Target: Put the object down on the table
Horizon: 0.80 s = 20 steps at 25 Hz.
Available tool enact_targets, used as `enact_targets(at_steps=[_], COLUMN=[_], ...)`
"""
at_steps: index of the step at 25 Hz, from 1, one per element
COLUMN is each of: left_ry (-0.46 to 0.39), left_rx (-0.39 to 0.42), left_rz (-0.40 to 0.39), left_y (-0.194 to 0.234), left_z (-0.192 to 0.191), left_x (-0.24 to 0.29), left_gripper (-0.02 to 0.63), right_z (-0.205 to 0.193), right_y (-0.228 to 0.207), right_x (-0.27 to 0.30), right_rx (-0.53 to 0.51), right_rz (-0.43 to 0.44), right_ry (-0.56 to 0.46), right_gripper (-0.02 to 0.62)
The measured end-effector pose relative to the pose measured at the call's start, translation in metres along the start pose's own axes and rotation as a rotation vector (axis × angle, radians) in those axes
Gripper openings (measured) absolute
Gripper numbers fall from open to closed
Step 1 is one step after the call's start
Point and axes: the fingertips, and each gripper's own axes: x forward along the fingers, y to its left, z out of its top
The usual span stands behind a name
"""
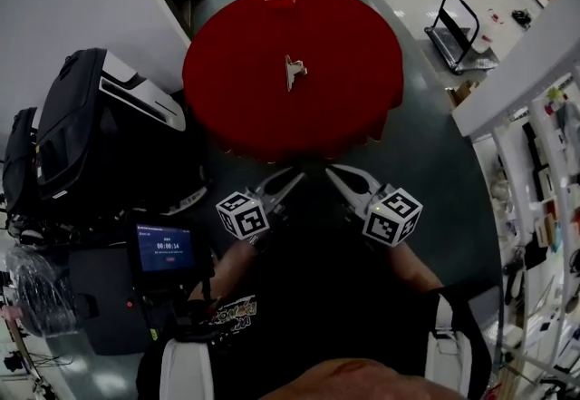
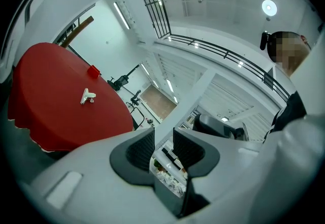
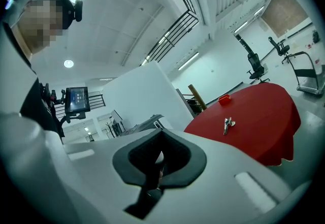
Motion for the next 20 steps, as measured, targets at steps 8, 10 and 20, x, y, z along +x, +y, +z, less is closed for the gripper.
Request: enact_targets(at_steps=[8, 10, 20], left_ry=[0.025, 0.022, 0.002], left_rx=[0.029, 0.022, 0.001], left_rz=[-0.019, -0.013, 0.019], left_y=[-0.003, -0.001, 0.011], left_z=[0.008, 0.009, 0.015], left_x=[0.003, 0.001, -0.008], left_gripper=[0.124, 0.124, 0.123], right_z=[0.003, 0.003, 0.001], right_y=[-0.002, -0.002, -0.001], right_x=[0.005, 0.007, 0.021], right_rx=[0.013, 0.019, 0.020], right_rz=[-0.024, -0.026, -0.008], right_ry=[-0.018, -0.012, 0.010], right_gripper=[0.003, 0.002, 0.002])
